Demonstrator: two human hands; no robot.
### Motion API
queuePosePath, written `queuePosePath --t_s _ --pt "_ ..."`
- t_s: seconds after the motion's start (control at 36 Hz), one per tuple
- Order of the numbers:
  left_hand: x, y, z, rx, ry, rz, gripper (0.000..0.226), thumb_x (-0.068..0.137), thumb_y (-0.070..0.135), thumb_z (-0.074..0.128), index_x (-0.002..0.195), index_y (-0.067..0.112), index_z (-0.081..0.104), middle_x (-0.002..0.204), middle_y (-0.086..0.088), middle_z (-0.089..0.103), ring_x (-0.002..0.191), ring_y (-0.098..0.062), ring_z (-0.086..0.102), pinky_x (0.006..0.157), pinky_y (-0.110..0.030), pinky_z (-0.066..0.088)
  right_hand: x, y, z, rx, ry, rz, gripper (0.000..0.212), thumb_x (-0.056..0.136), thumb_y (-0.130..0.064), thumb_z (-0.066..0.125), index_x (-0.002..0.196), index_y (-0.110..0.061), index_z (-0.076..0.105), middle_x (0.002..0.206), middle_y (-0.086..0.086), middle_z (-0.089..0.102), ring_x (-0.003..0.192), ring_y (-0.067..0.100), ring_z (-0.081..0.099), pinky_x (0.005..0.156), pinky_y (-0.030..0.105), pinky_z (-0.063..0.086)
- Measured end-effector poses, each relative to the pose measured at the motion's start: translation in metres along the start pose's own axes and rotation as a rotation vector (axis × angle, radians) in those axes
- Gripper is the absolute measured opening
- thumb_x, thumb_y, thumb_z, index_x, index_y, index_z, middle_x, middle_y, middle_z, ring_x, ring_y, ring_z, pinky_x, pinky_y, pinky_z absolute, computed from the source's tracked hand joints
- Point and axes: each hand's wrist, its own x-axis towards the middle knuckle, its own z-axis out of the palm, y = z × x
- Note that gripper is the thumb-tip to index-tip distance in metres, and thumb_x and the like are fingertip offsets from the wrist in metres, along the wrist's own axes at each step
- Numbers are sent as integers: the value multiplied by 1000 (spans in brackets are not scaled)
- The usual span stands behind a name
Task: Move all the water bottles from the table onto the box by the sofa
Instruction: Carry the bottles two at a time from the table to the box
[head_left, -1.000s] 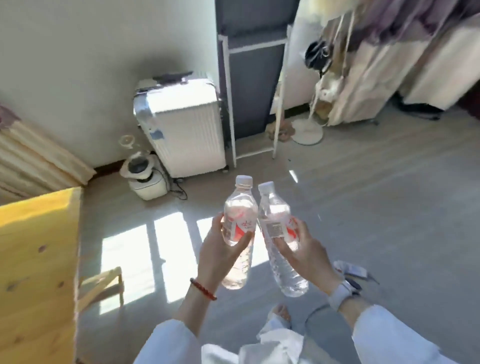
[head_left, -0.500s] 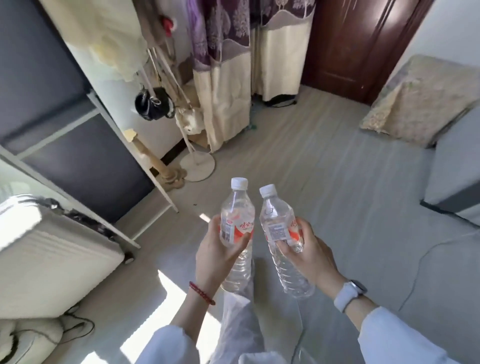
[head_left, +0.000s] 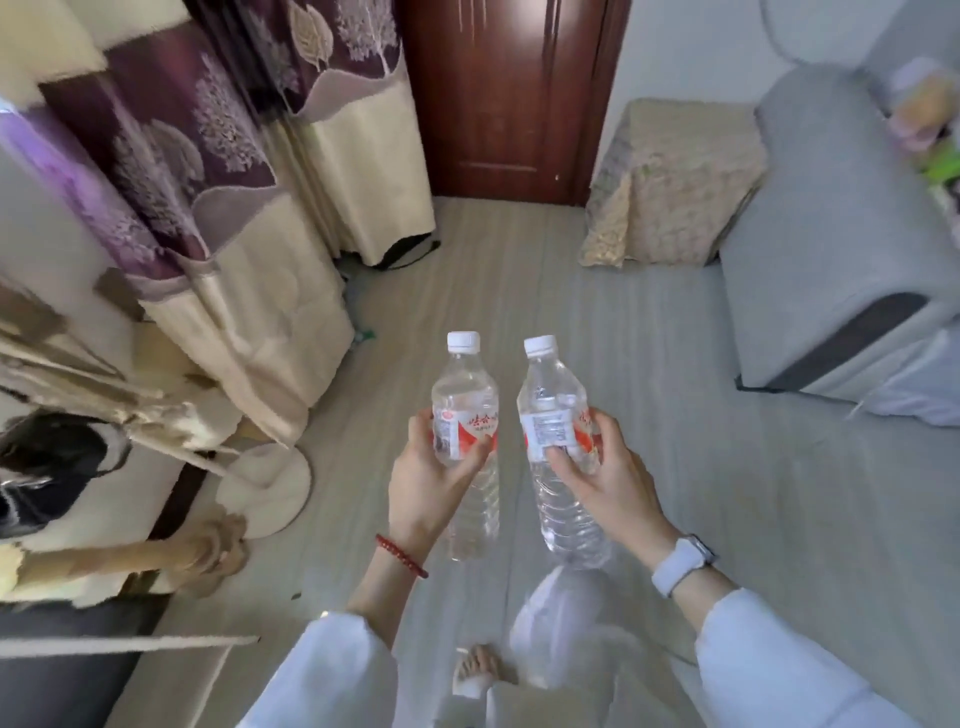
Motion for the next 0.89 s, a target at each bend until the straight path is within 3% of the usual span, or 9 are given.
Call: queuePosePath --t_s 0.11,0.28,0.33,0.39,0.44,0.61,0.78,0.89 --pt "90 28 54 6 -80 41 45 70 48 71 103 28 46 75 26 62 70 10 61 64 -21 51 80 23 -22 17 71 85 55 78 -53 57 121 -26 37 98 -15 55 92 22 63 77 35 49" --pt "233 95 142 -24 -163 56 58 70 49 72 114 19 48 85 13 67 80 -9 66 72 -30 54 228 60 -77 27 107 162 55 80 -53 55 123 -26 34 106 -7 64 89 22 64 80 39 51" --pt "278 122 170 -33 -190 51 56 70 48 72 114 20 49 88 9 68 79 -3 65 72 -27 54 276 69 -103 30 111 192 55 81 -52 55 124 -25 34 107 -5 64 90 22 64 80 40 51" --pt "322 149 194 -50 -202 57 54 69 48 71 111 22 49 87 13 67 75 8 62 65 -13 51 322 74 -128 29 127 199 55 81 -51 55 124 -24 35 107 -6 63 92 23 63 80 39 51" --pt "362 175 214 -59 -201 69 53 69 49 71 110 23 49 84 18 64 74 11 60 60 -8 48 366 77 -150 28 127 194 55 82 -50 55 125 -23 35 111 -5 63 95 23 63 81 41 51" --pt "471 229 260 -103 -232 71 56 69 51 71 112 22 49 87 11 67 77 -9 66 70 -37 57 482 82 -192 94 147 219 54 82 -52 55 125 -26 35 112 -6 62 97 19 61 85 44 51" --pt "596 260 311 -91 -252 83 58 71 49 70 116 22 47 89 12 65 79 -9 65 71 -41 58 617 98 -215 96 184 206 51 80 -51 58 121 -28 38 100 -15 57 90 13 58 74 30 43" --pt "689 281 350 -133 -252 37 57 69 51 71 114 25 48 87 11 66 78 -9 65 72 -42 57 721 107 -232 112 183 218 50 79 -47 61 120 -28 39 102 -12 58 95 16 60 82 36 47"
